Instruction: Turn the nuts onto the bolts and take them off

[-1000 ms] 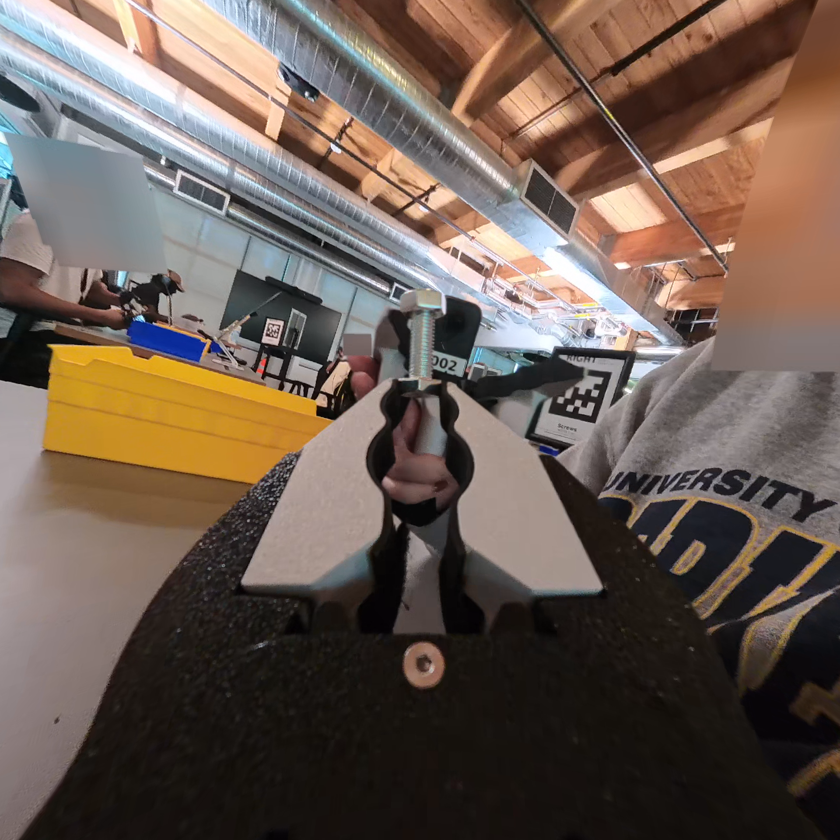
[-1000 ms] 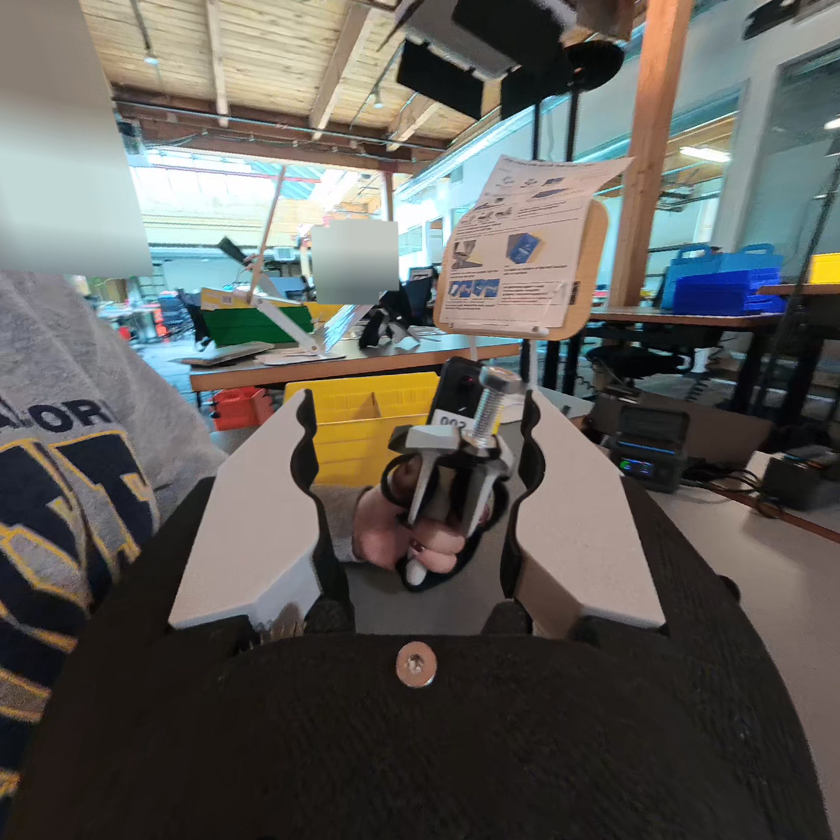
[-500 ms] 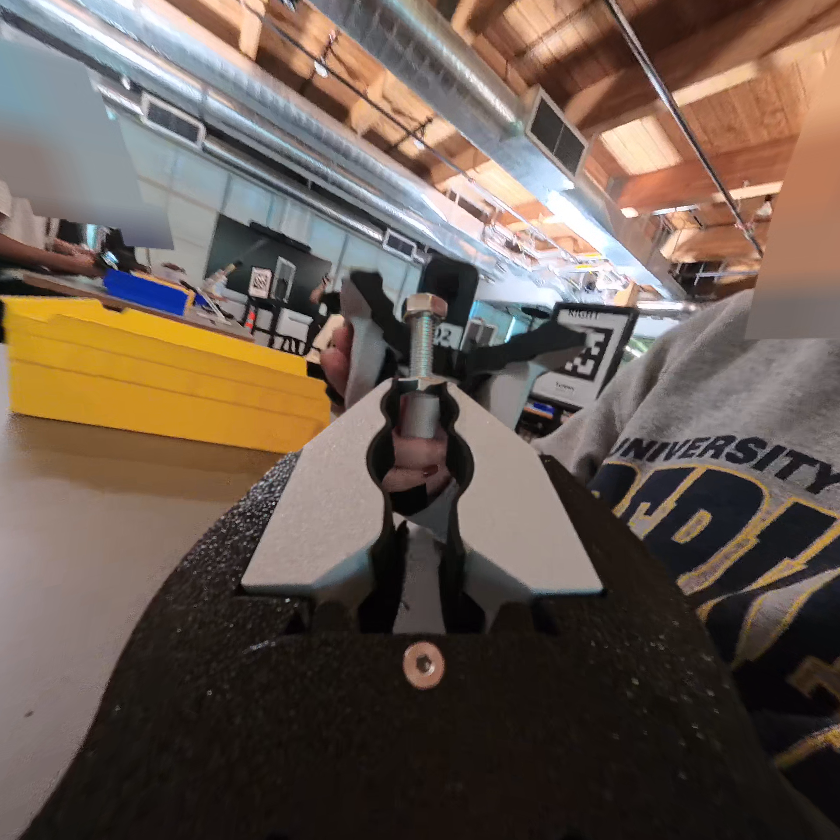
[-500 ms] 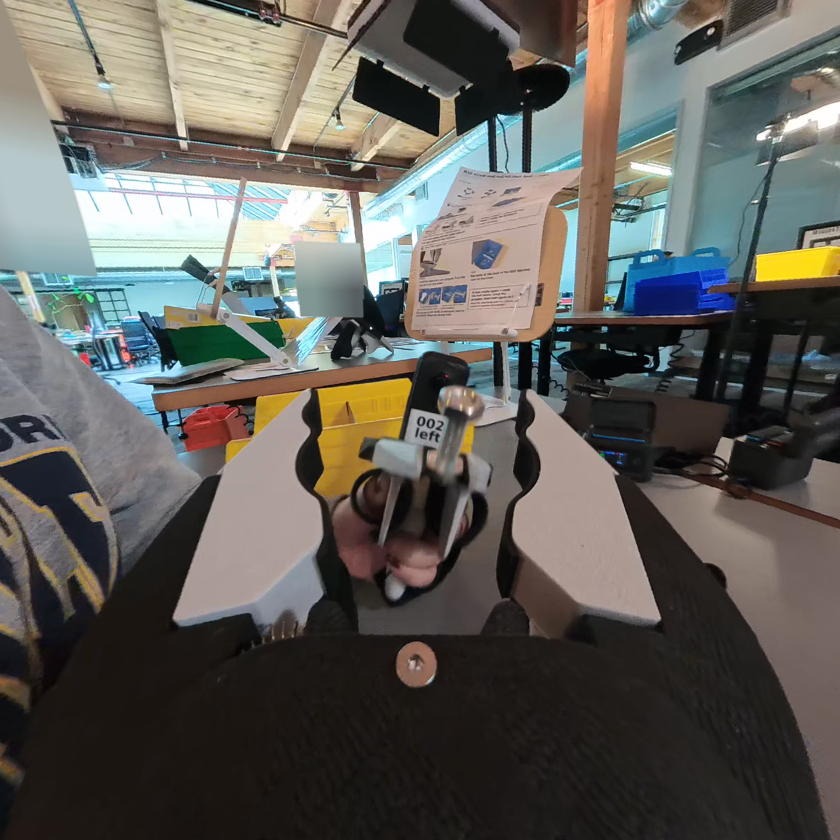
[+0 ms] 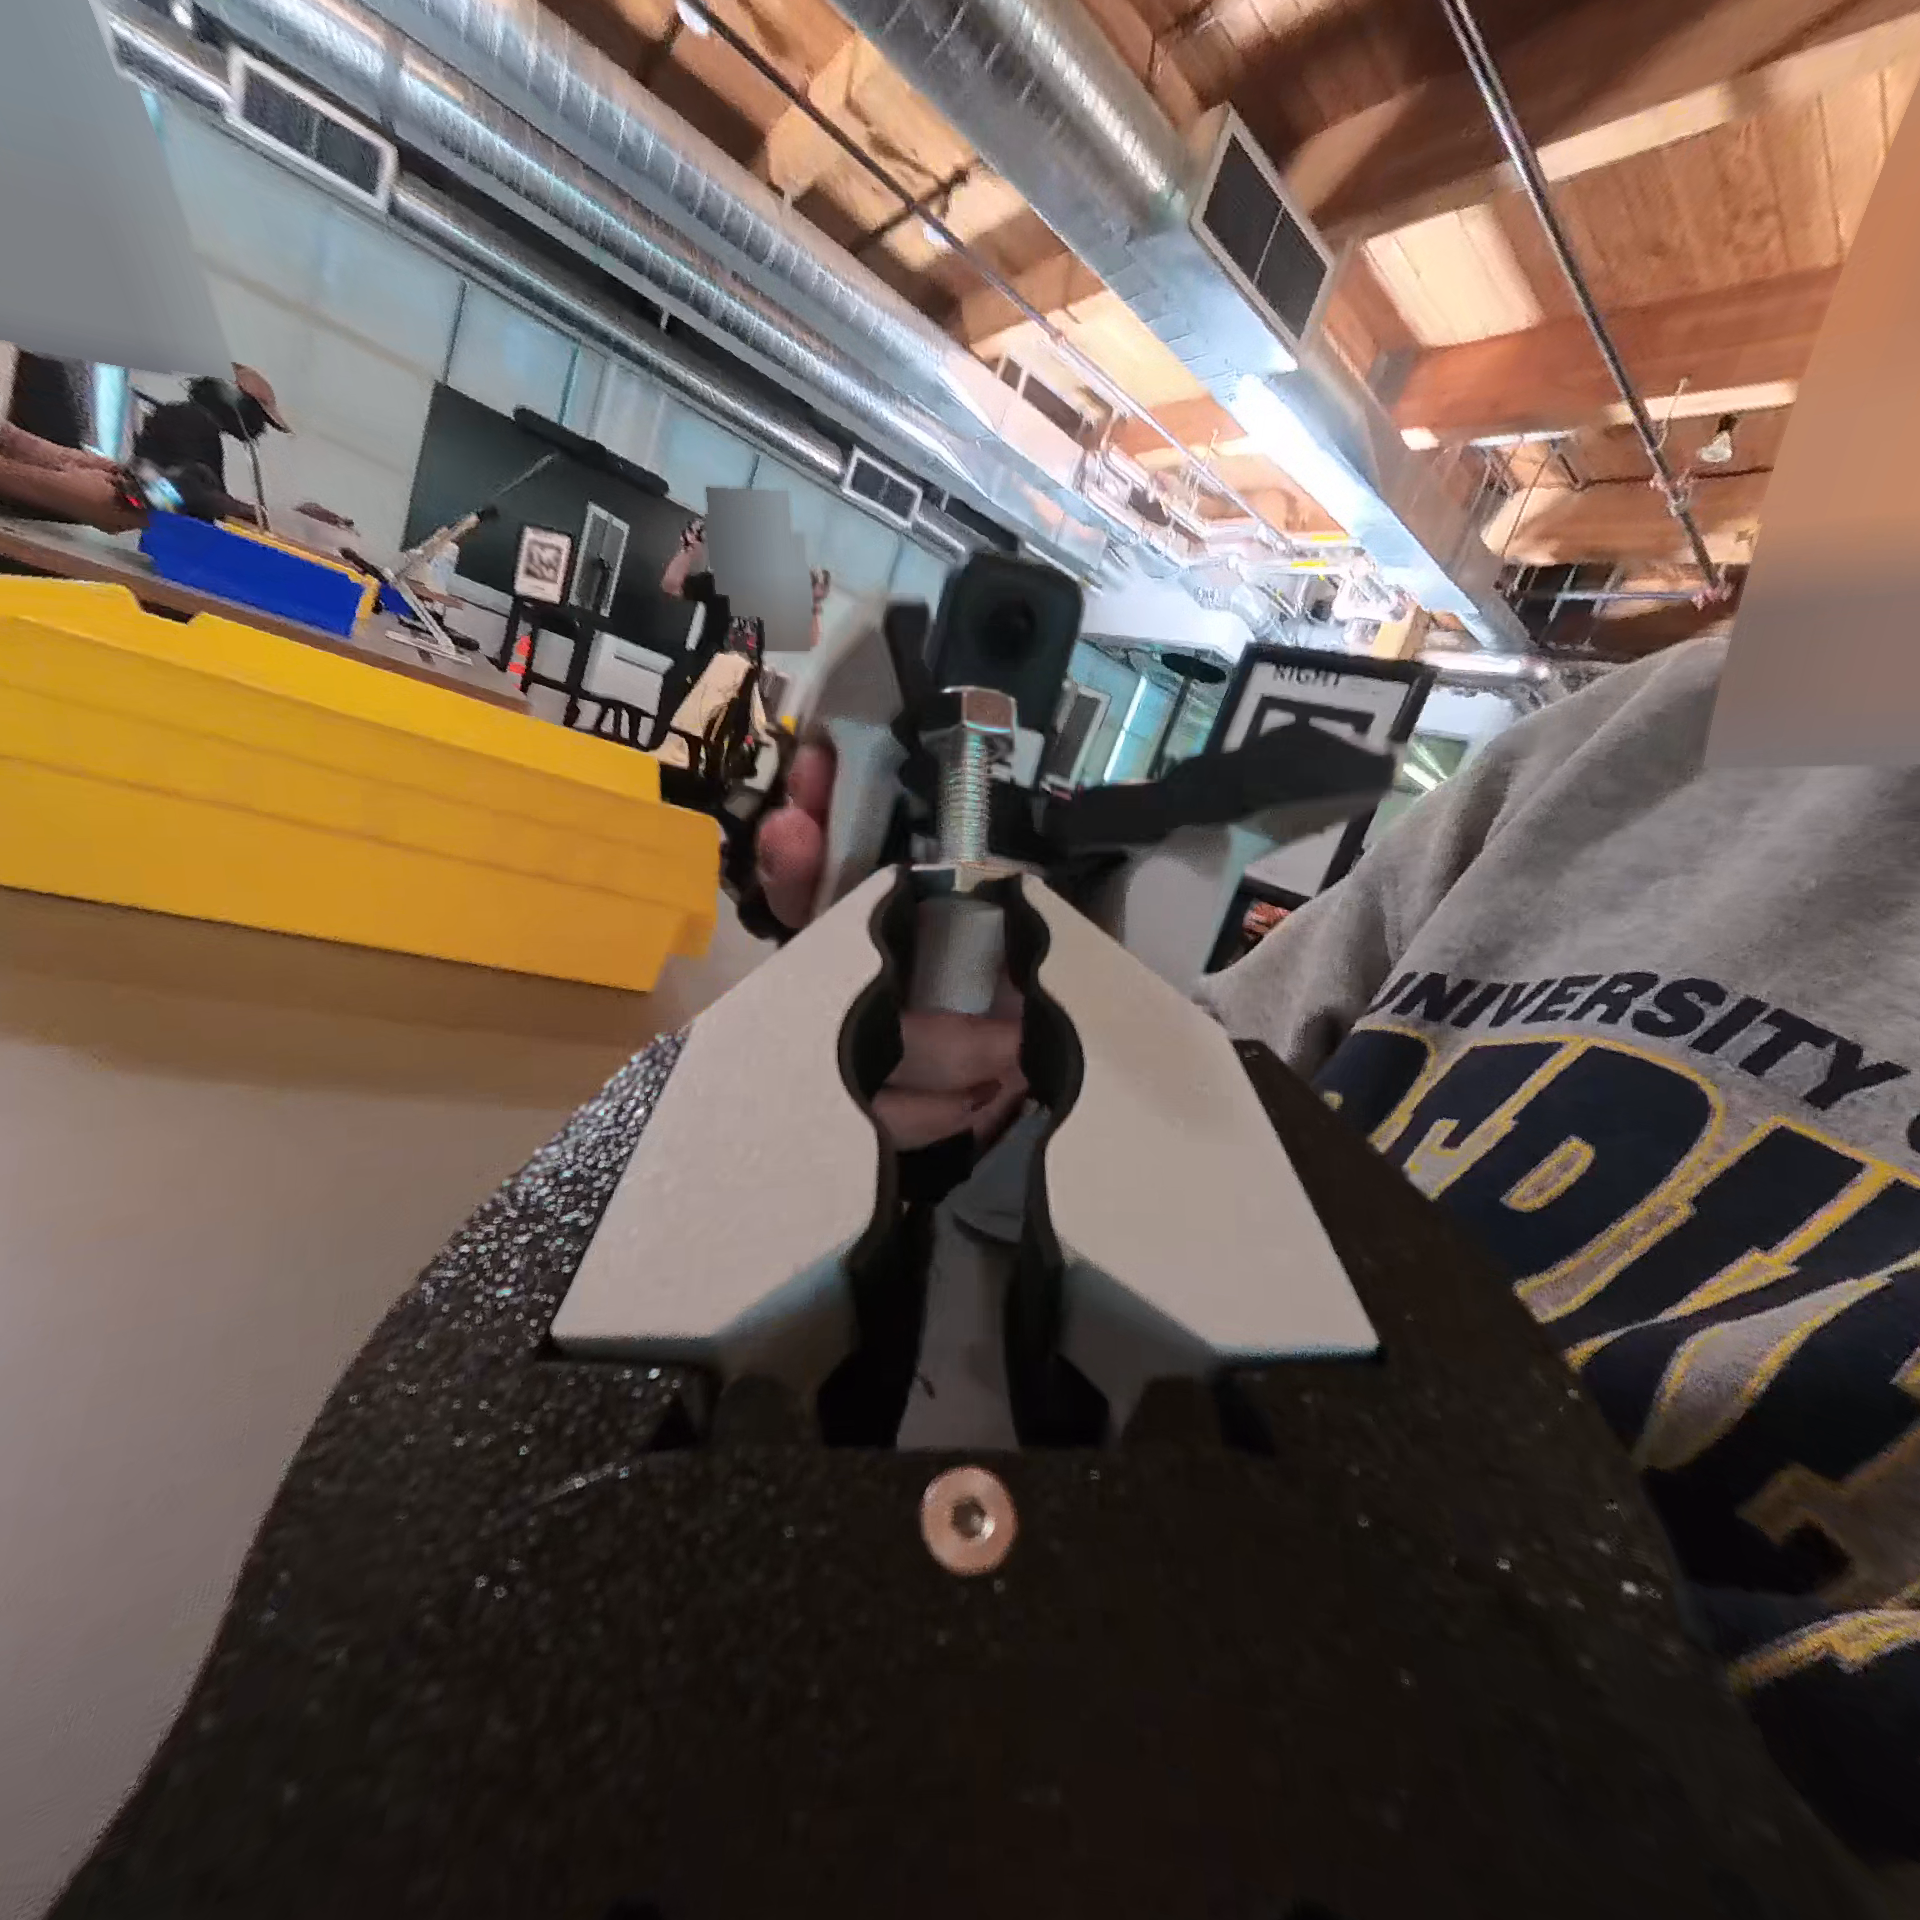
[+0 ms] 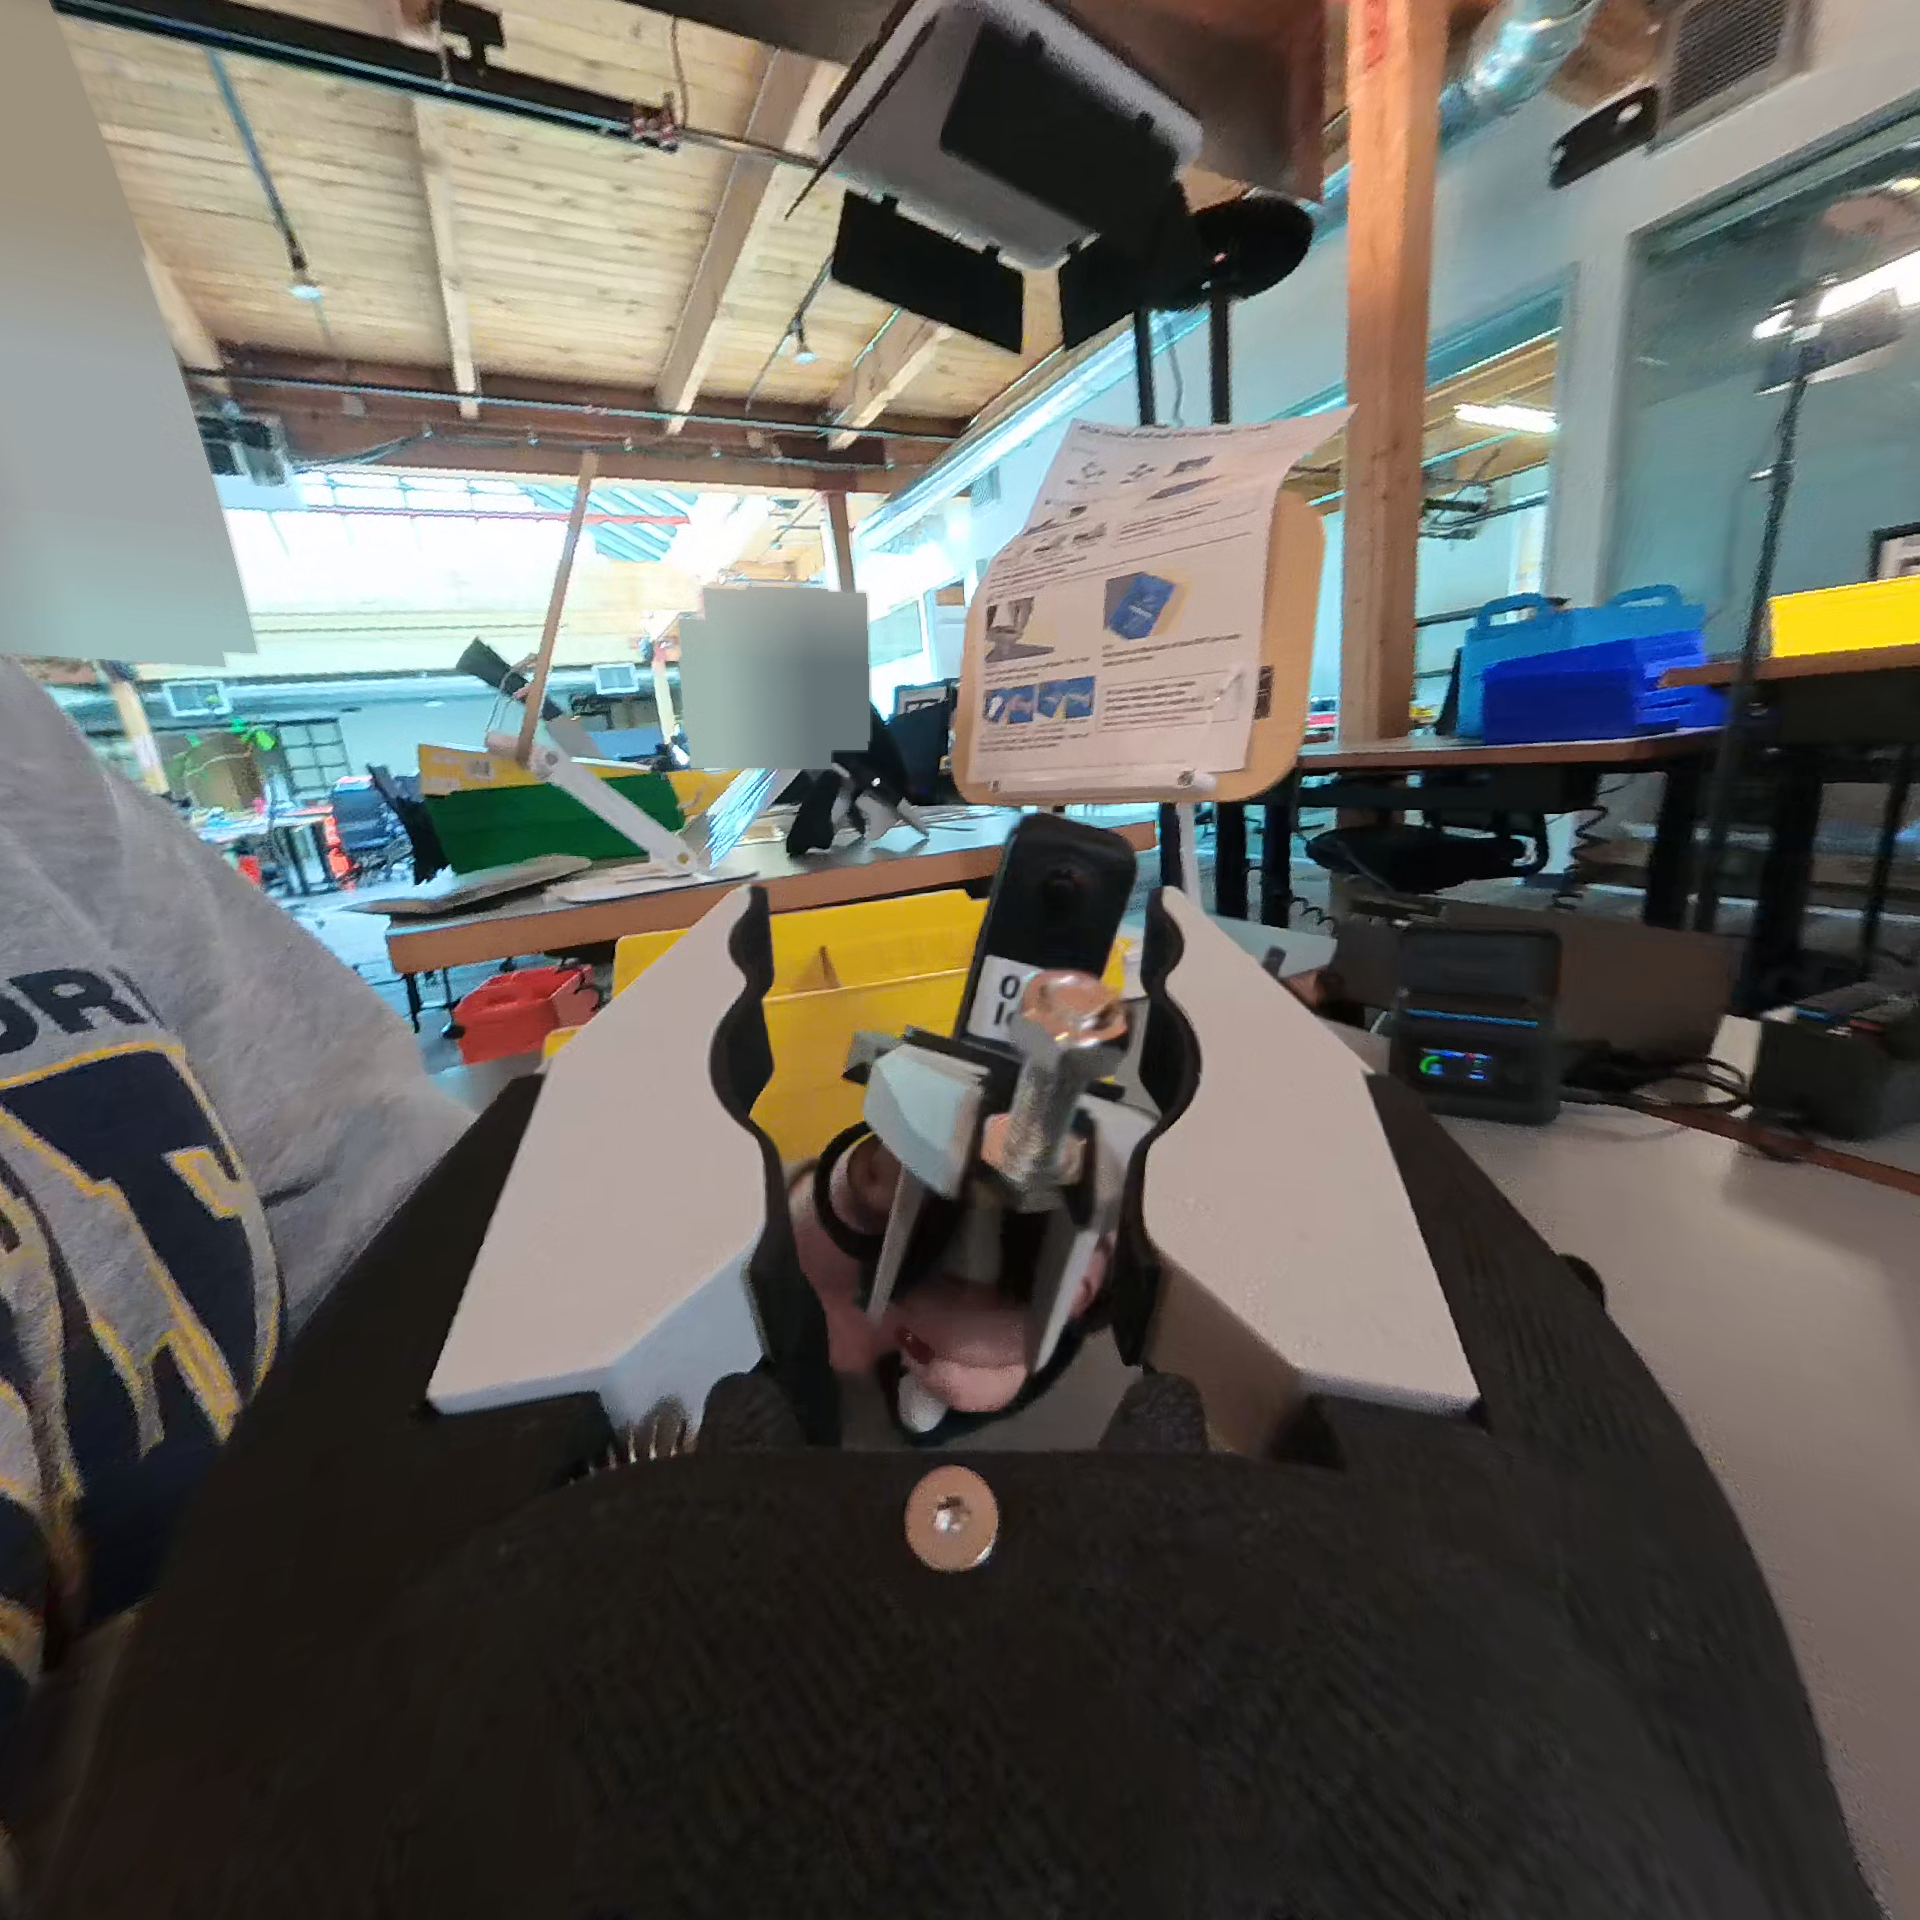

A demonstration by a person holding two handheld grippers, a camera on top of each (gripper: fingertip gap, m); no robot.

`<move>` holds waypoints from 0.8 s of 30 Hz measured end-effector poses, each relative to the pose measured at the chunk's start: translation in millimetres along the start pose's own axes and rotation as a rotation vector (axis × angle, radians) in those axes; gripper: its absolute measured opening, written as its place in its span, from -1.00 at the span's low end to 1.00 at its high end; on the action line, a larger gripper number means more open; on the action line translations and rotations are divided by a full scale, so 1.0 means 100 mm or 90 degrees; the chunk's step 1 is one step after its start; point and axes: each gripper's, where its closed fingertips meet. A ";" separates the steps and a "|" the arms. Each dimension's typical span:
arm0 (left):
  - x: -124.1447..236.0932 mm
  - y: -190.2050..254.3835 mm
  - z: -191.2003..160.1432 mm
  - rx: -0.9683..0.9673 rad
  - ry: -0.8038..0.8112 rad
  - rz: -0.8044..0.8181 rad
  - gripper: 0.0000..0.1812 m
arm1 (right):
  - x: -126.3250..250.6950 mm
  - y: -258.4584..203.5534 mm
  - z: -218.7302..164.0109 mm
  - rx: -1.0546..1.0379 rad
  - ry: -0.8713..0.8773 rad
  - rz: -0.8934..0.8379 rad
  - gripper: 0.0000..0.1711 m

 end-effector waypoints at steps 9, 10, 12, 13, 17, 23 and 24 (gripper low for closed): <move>0.13 -0.05 0.12 0.025 0.025 0.012 -0.84 | 0.26 0.25 0.05 0.004 0.046 -0.082 -0.30; 0.08 -0.04 0.06 0.034 0.010 0.004 -0.84 | 0.20 0.21 0.04 -0.002 0.040 -0.066 -0.29; 0.02 -0.04 -0.02 0.050 -0.009 -0.006 -0.84 | 0.11 0.15 0.00 -0.006 0.030 -0.045 -0.29; 0.02 -0.04 -0.03 0.055 -0.008 -0.008 -0.84 | 0.08 0.12 -0.01 -0.010 0.025 -0.035 -0.31; 0.15 -0.08 0.10 0.032 0.022 0.020 -0.84 | 0.14 0.13 -0.06 -0.019 0.015 -0.047 -0.35; 0.09 -0.06 0.05 0.039 0.004 0.009 -0.84 | 0.23 0.30 -0.05 -0.030 0.026 -0.090 -0.37; 0.03 -0.04 -0.01 0.046 -0.009 -0.001 -0.84 | 0.15 0.26 -0.07 -0.029 0.016 -0.076 -0.32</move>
Point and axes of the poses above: each gripper's, where its closed fingertips meet, x back along the fingers, z out of its top, y = z × x across the jaws
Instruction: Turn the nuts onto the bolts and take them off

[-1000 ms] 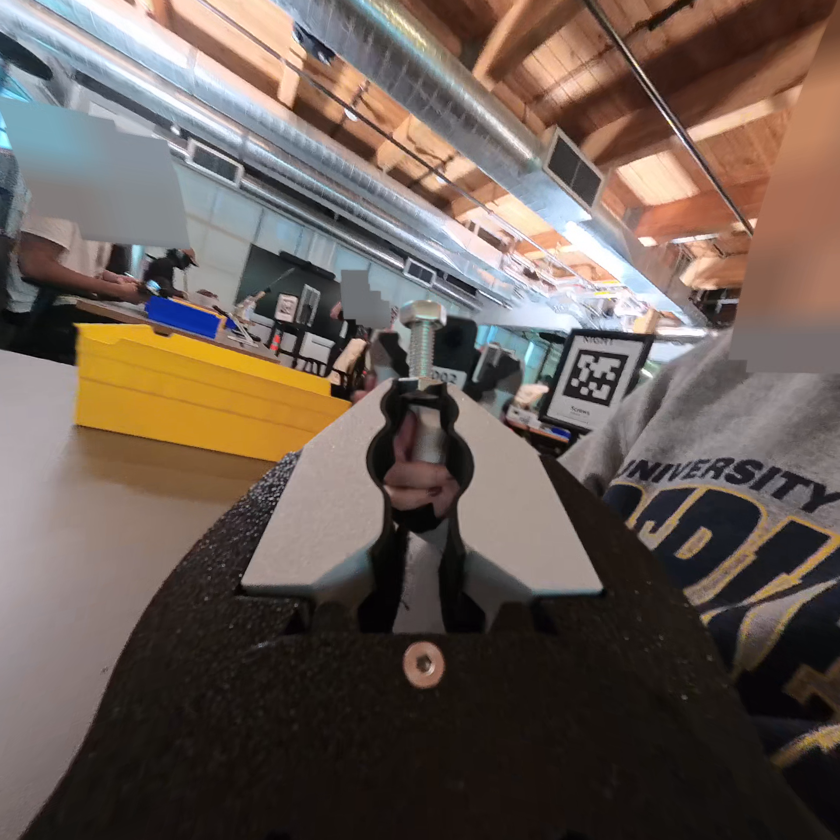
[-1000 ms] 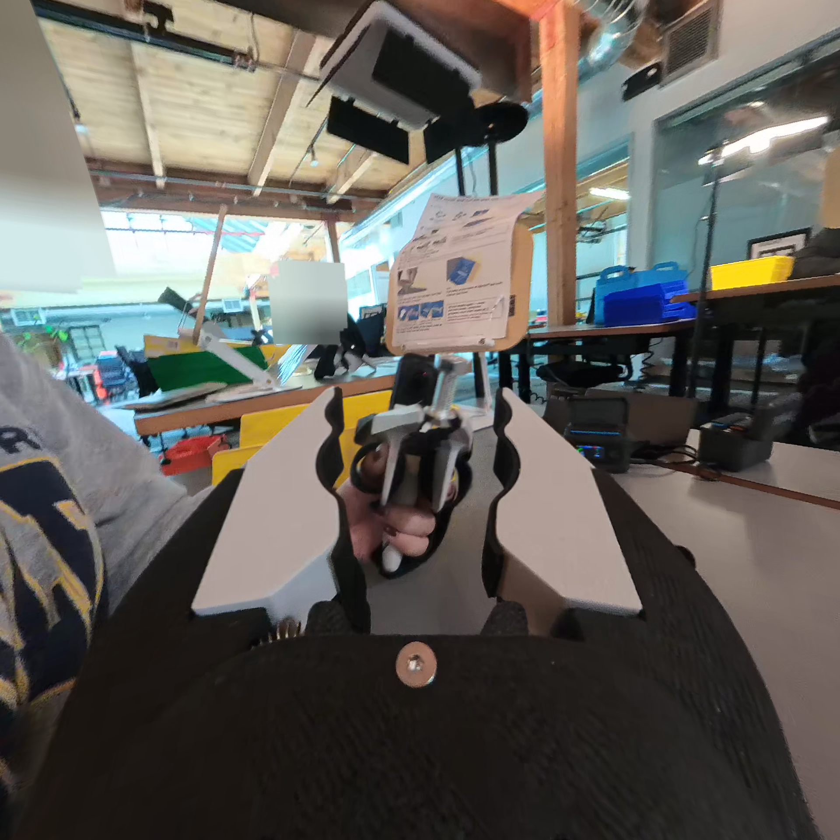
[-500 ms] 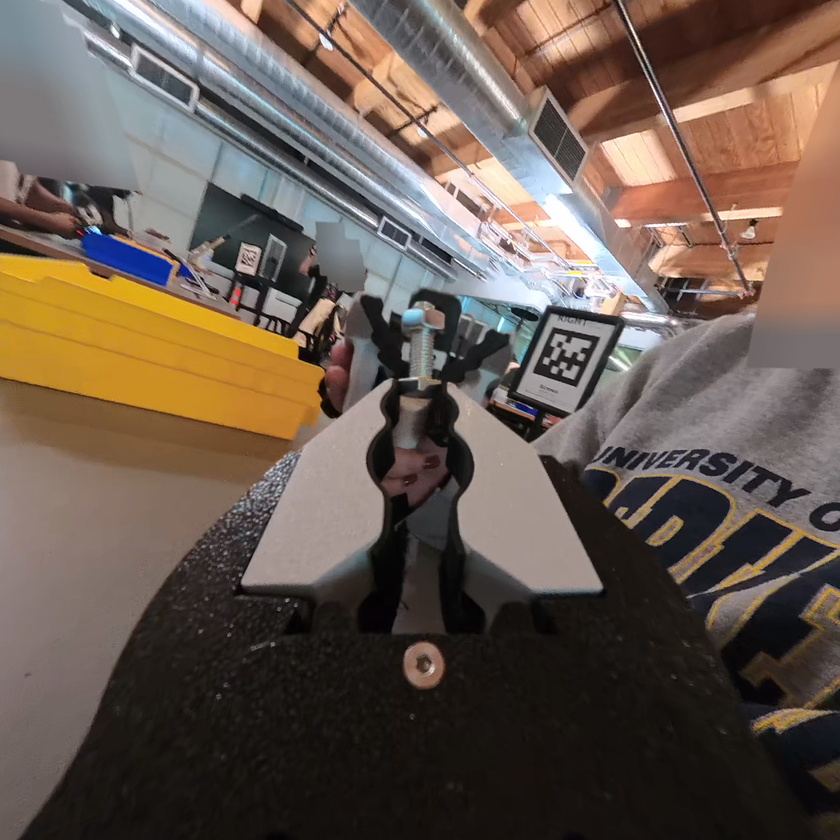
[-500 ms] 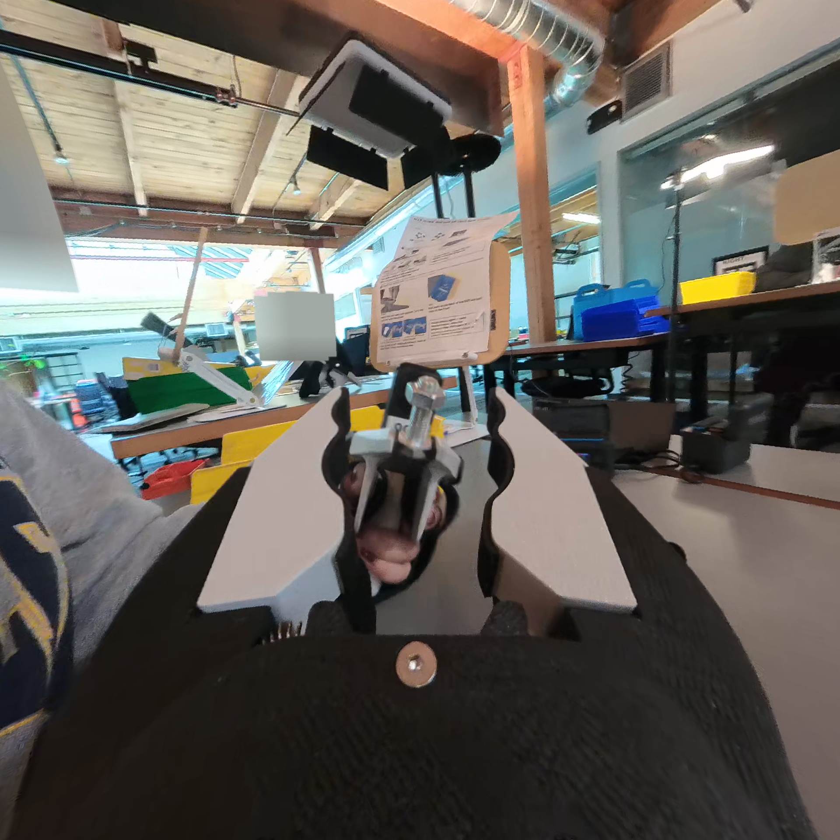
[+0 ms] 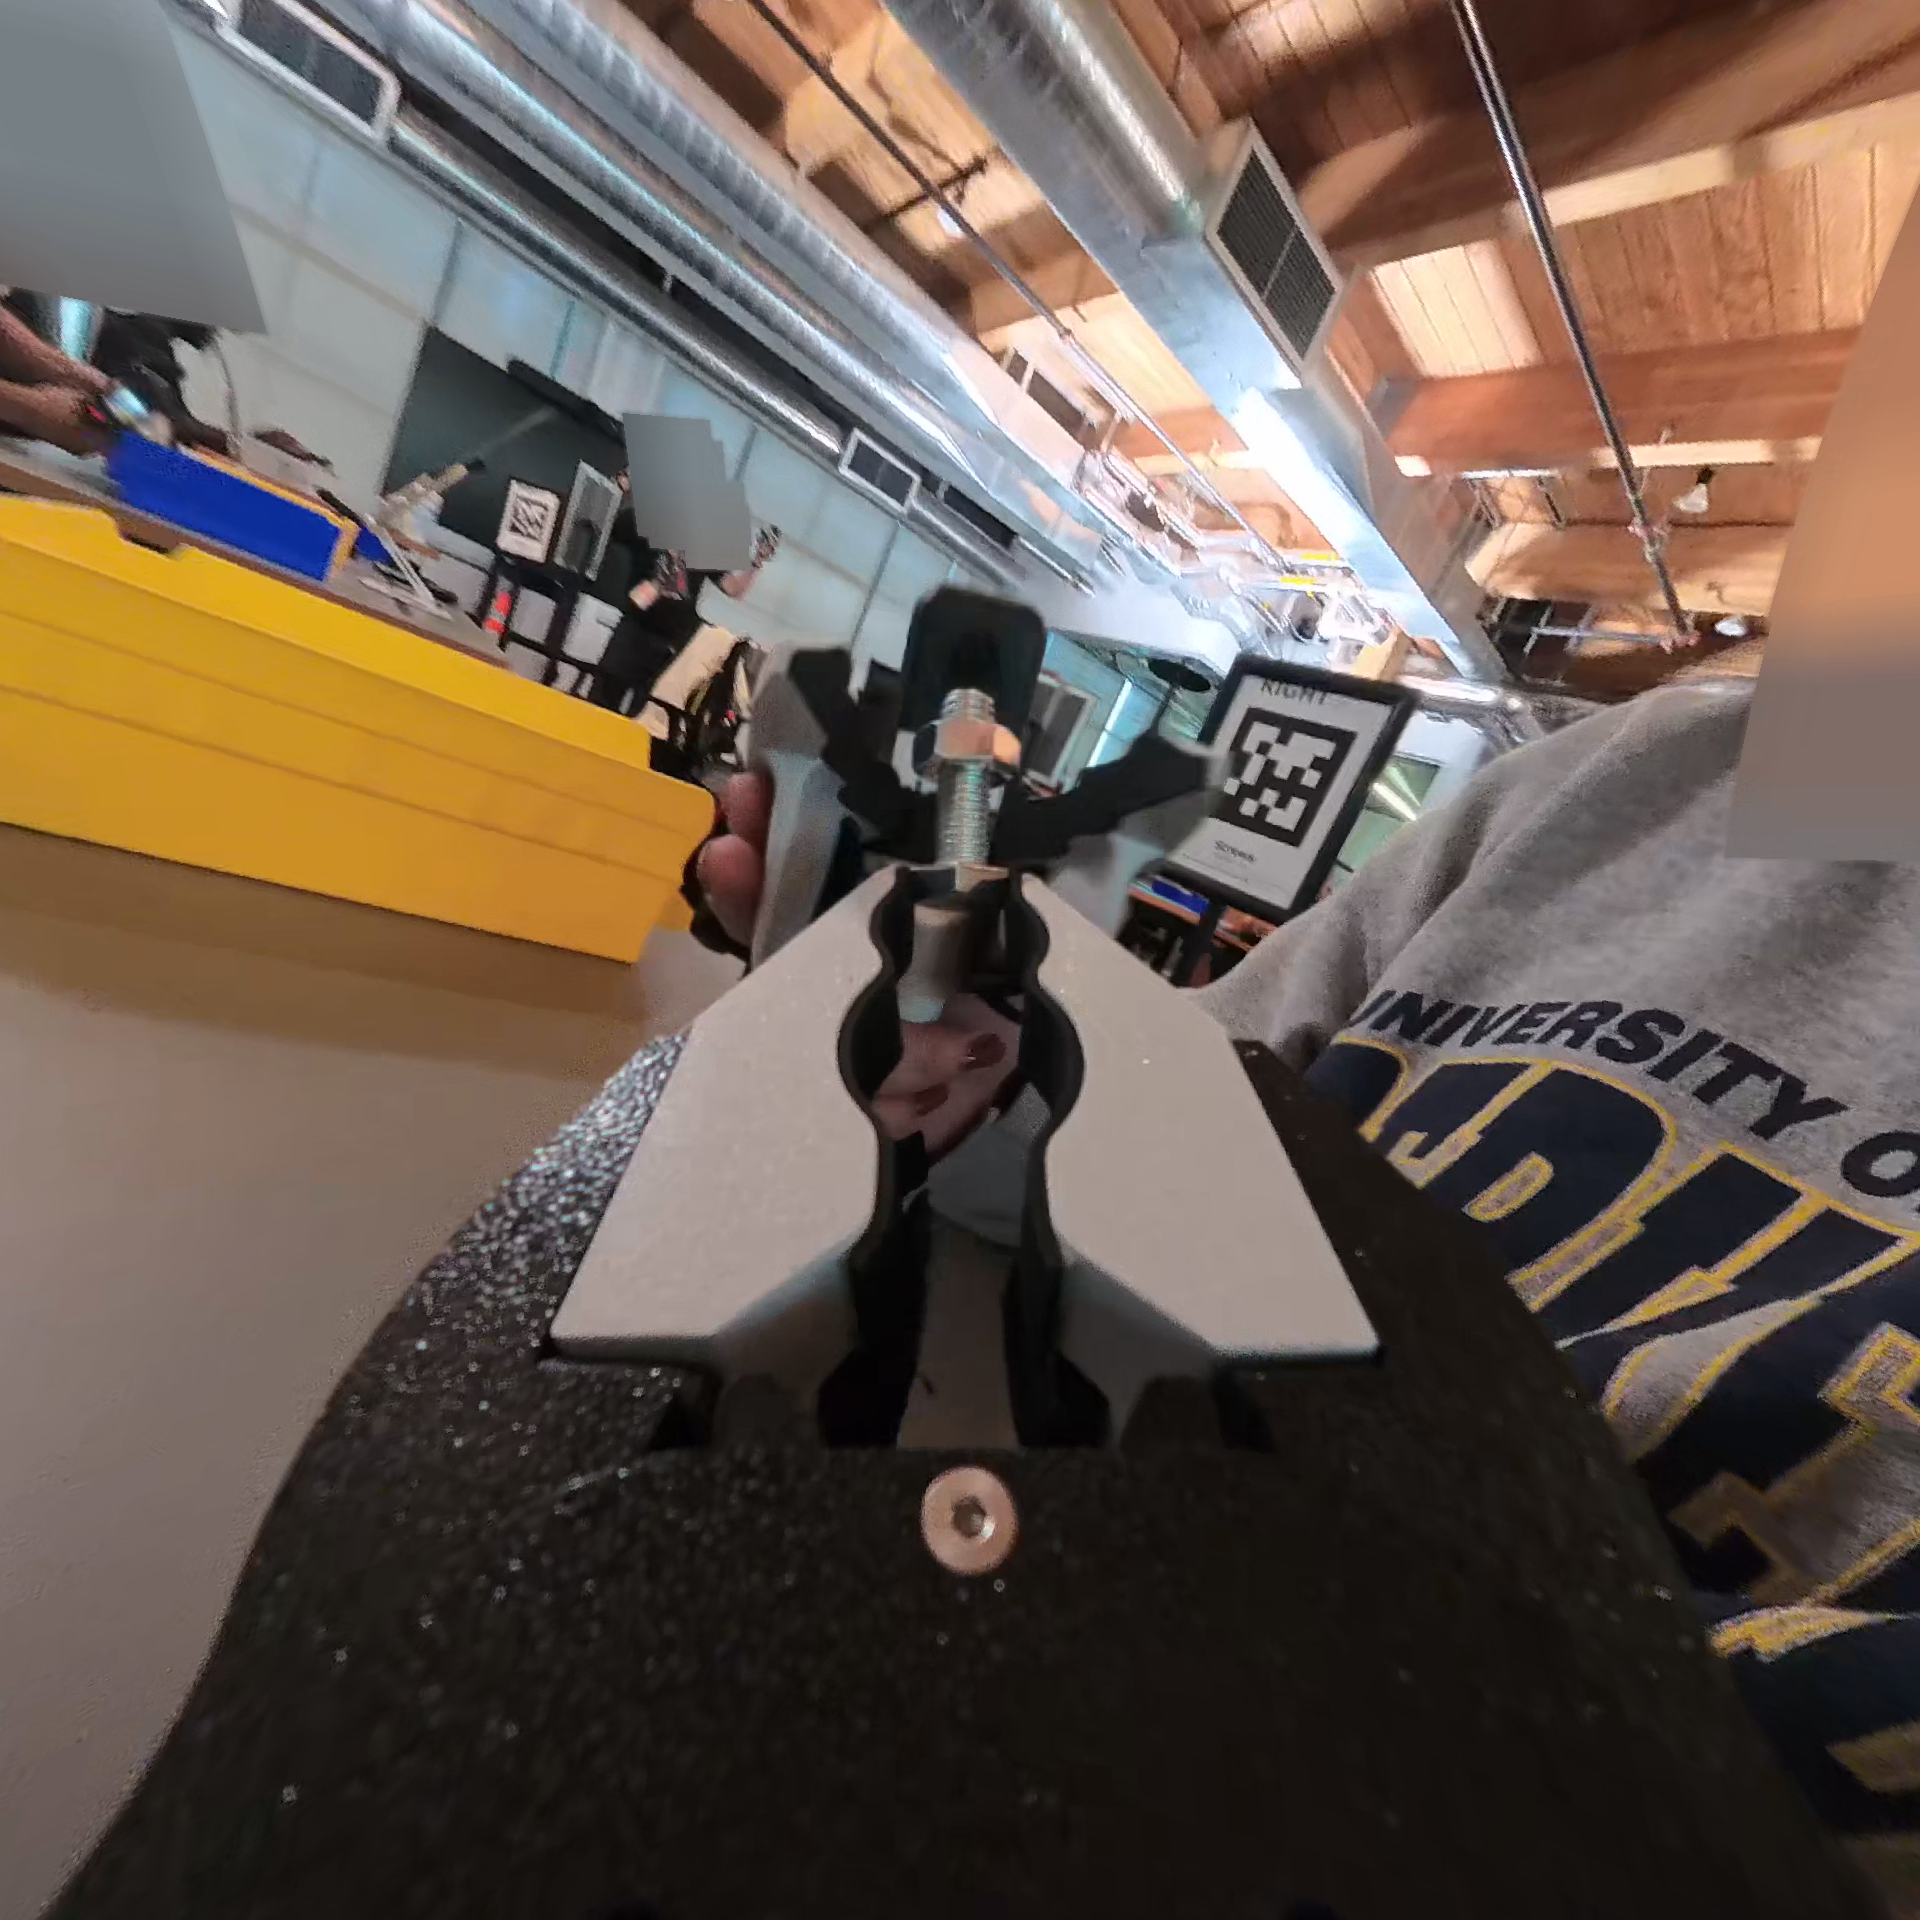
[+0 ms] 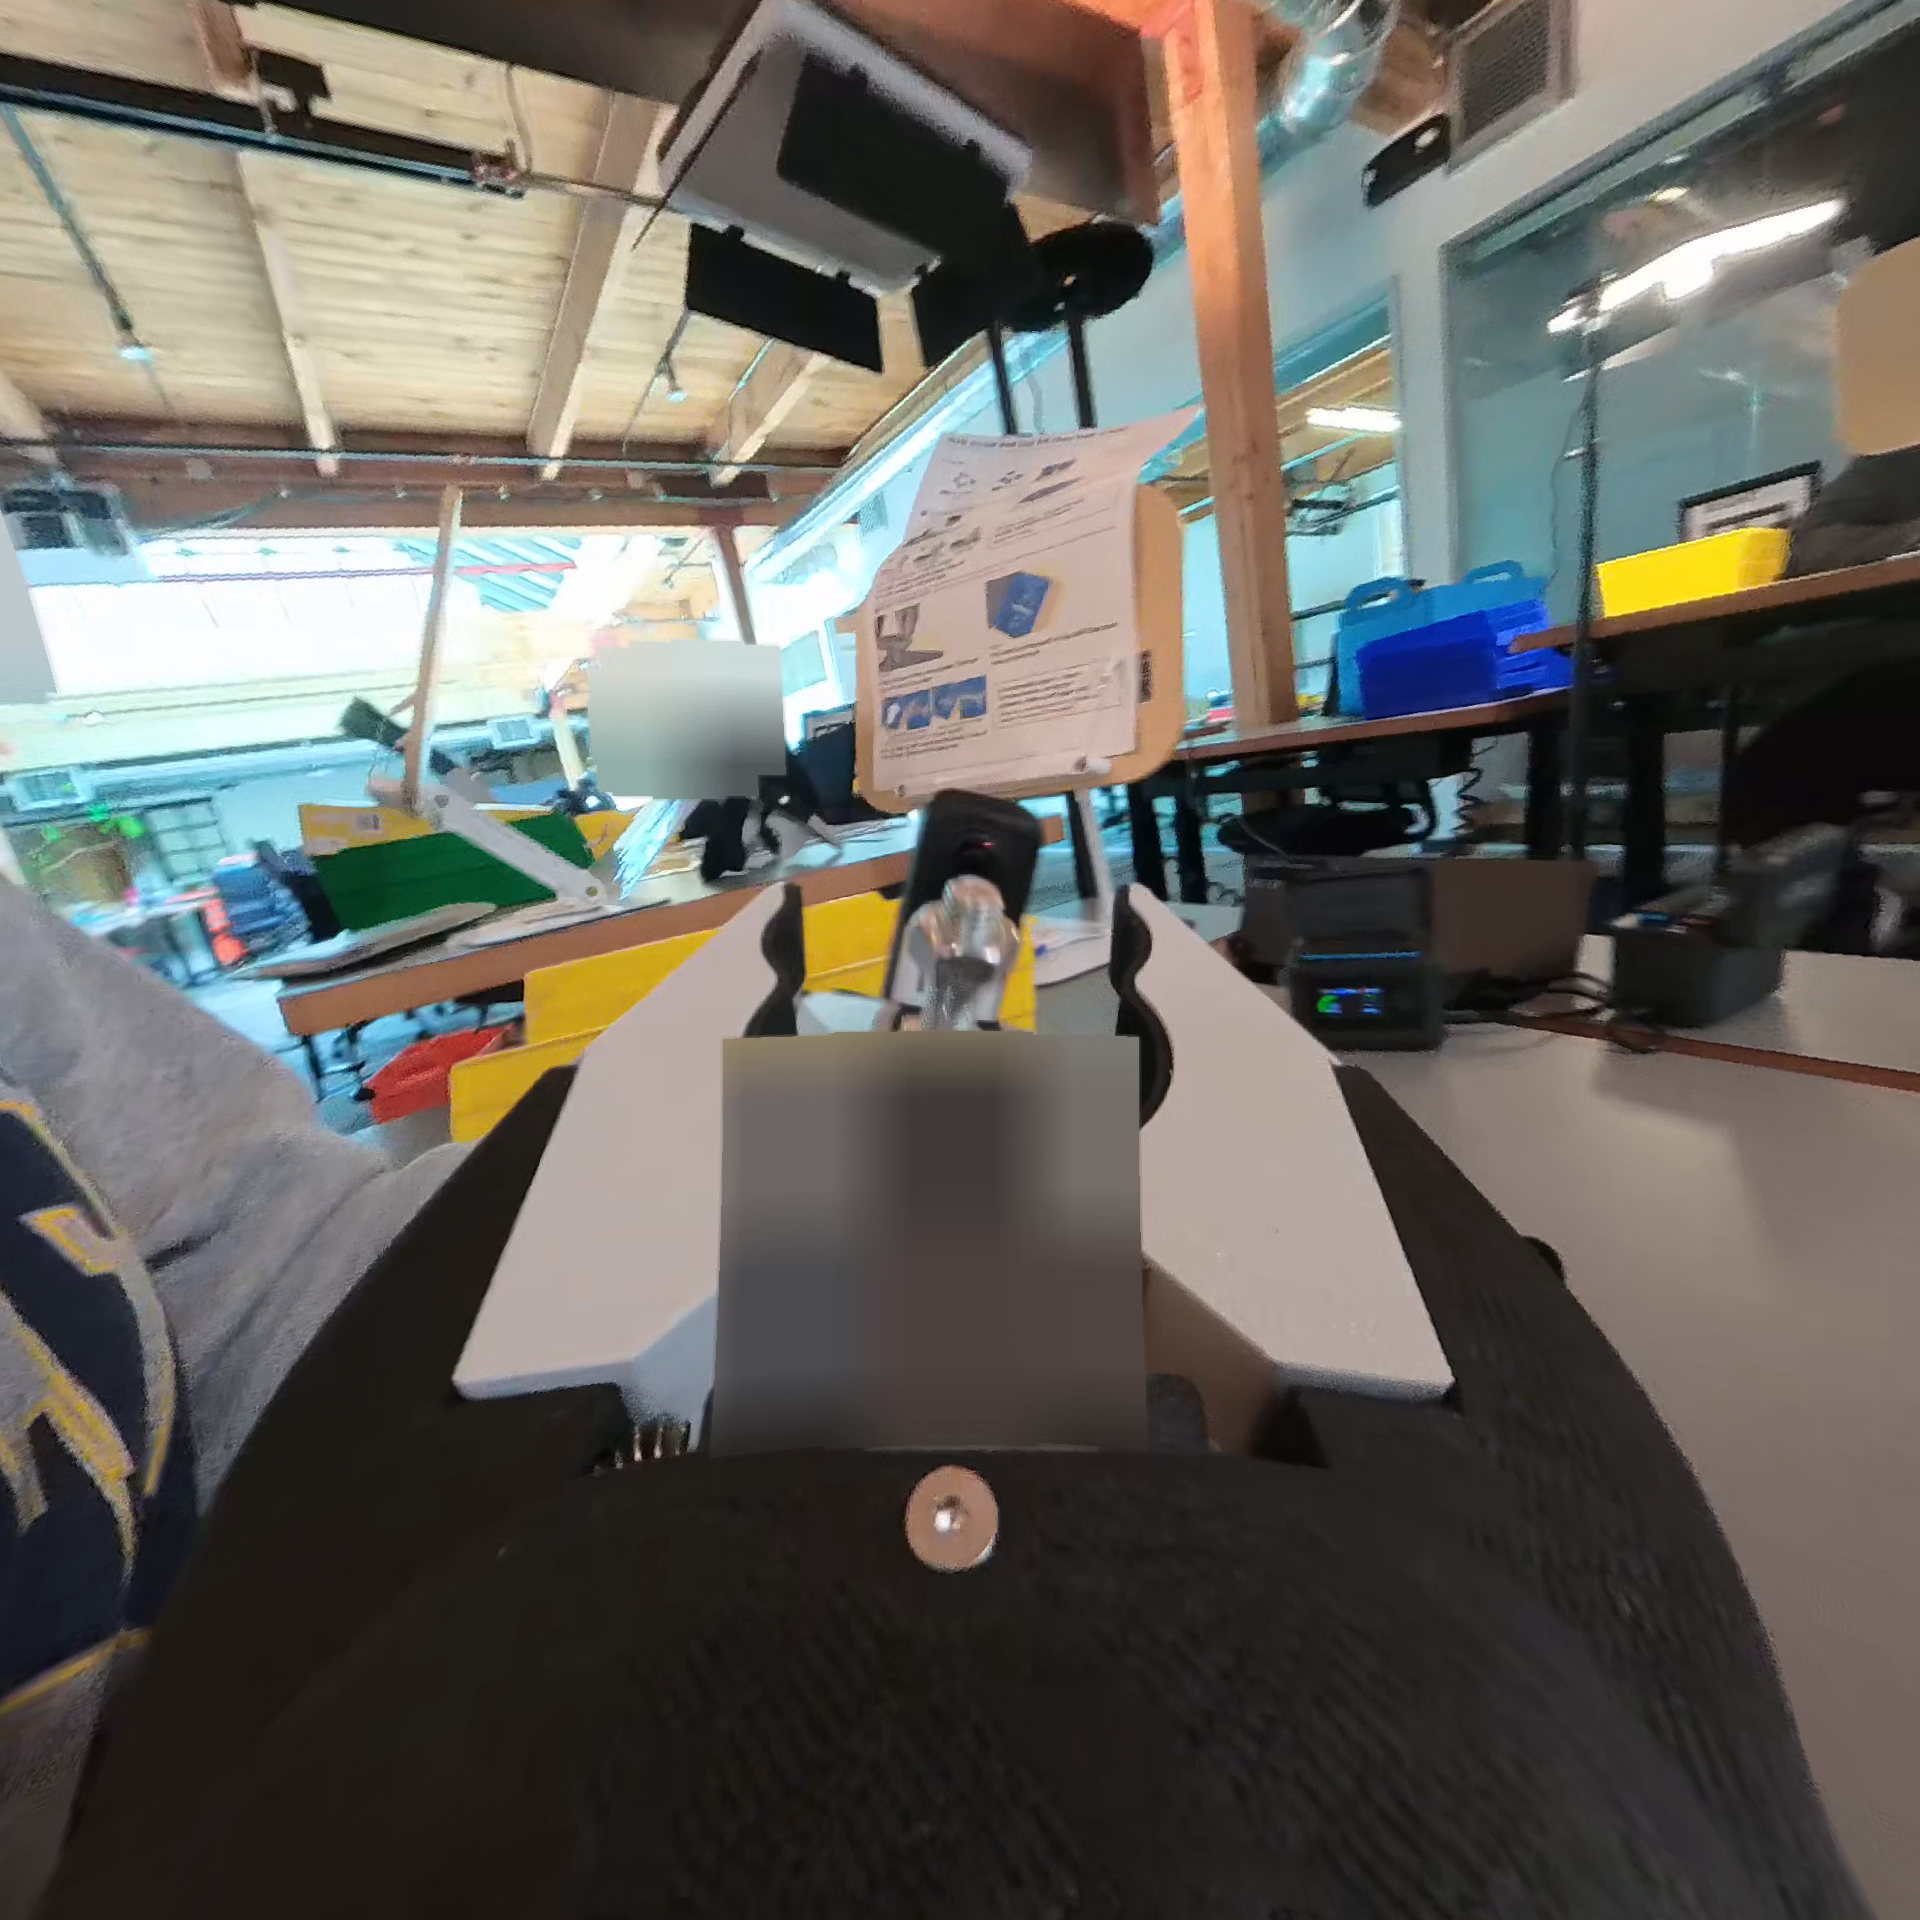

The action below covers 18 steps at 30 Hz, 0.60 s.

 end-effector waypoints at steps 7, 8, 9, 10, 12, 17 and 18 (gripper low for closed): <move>0.30 -0.10 0.26 -0.023 0.071 0.056 -0.84 | 0.13 -0.10 -0.09 0.000 -0.023 0.032 -0.51; 0.32 -0.09 0.29 -0.023 0.078 0.053 -0.84 | 0.17 -0.04 -0.06 -0.012 -0.007 0.011 -0.48; 0.29 -0.08 0.27 -0.020 0.071 0.047 -0.85 | 0.18 0.01 -0.04 -0.018 0.005 -0.004 -0.43; 0.22 -0.06 0.21 -0.013 0.056 0.032 -0.85 | 0.15 0.03 -0.04 -0.022 0.007 -0.006 -0.38; 0.07 -0.03 0.05 0.008 0.017 0.005 -0.84 | 0.03 0.01 -0.05 -0.019 0.003 0.001 -0.26; 0.16 -0.08 0.10 -0.006 0.030 0.035 -0.84 | -0.04 -0.18 -0.12 -0.031 -0.013 0.038 -0.15; 0.27 -0.12 0.24 -0.012 0.074 0.058 -0.84 | 0.04 -0.19 -0.14 -0.024 -0.022 0.044 -0.22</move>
Point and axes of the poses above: each gripper's, where its closed fingertips meet, x back along the fingers, z out of its top, y = z × x across the jaws
